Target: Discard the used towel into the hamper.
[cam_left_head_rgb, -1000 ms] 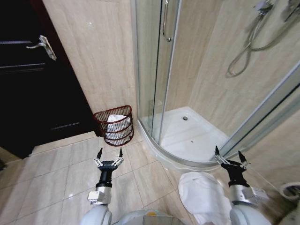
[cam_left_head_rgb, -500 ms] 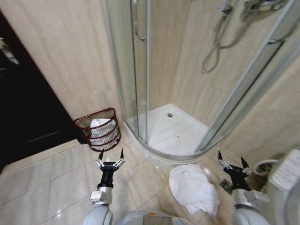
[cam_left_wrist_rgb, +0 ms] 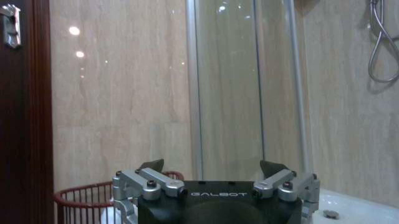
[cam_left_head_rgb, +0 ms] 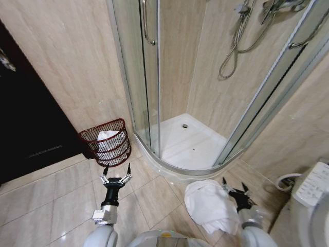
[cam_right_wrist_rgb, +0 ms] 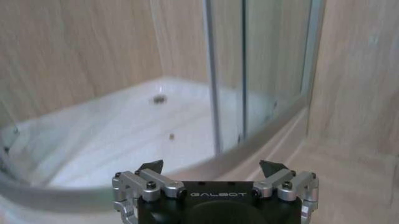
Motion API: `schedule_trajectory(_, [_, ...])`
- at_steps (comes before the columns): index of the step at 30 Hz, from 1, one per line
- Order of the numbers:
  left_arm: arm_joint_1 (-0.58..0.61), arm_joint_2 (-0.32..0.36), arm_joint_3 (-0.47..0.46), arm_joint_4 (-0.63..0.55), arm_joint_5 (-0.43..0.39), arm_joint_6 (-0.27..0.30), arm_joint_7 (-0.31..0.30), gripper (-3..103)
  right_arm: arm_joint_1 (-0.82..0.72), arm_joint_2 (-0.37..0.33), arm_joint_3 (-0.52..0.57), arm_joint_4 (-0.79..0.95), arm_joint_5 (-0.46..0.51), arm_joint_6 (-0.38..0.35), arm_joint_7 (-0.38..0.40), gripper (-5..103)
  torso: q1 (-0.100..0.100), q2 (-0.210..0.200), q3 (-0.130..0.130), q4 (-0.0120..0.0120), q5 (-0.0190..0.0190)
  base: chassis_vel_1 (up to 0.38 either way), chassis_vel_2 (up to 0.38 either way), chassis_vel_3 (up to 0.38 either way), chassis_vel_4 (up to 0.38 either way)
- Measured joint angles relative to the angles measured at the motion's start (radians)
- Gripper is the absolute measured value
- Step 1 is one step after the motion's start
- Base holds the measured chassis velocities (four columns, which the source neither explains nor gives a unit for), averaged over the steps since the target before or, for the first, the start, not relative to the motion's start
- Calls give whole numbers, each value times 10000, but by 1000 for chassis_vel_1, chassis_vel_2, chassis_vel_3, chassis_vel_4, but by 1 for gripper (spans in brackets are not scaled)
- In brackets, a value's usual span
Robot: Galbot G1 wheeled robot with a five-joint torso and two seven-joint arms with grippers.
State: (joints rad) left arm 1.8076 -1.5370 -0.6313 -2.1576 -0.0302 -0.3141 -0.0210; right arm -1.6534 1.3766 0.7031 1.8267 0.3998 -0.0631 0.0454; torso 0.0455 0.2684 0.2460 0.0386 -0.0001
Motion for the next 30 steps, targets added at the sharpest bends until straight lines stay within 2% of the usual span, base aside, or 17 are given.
schedule_trajectory(6, [-59,-325,-624,-56,119,-346,124,100,960,96,-528,-2008,-250,-108,117,100,0,0,0,1,-1,0,0,0,0])
schedule_trajectory(13, [64,-391,-863,-1,-77,-465,191,100,1314,275,-704,-3024,-543,-153,80,100,0,0,0,1,2,0,0,0,0])
schedule_trajectory(15, [116,-399,-863,57,-128,-519,197,100,1321,313,-749,-3162,-548,-398,70,100,0,0,0,0,-2,0,0,0,0])
schedule_trajectory(18, [137,-386,-861,58,-168,-540,199,100,1342,331,-789,-3282,-495,-1160,193,100,0,0,0,0,0,0,0,0,0])
schedule_trajectory(19, [137,-386,-861,58,-168,-540,199,100,1342,331,-789,-3282,-495,-1160,193,100,0,0,0,0,0,0,0,0,0])
schedule_trajectory(22, [203,-367,-846,-2,-129,-604,199,100,1468,302,-751,-3458,-408,-1942,408,100,0,0,0,0,2,0,0,0,0])
schedule_trajectory(30, [279,-335,-847,-6,-13,-736,220,100,1693,171,-674,-3984,-379,-2220,-204,100,0,0,0,0,0,0,0,0,0])
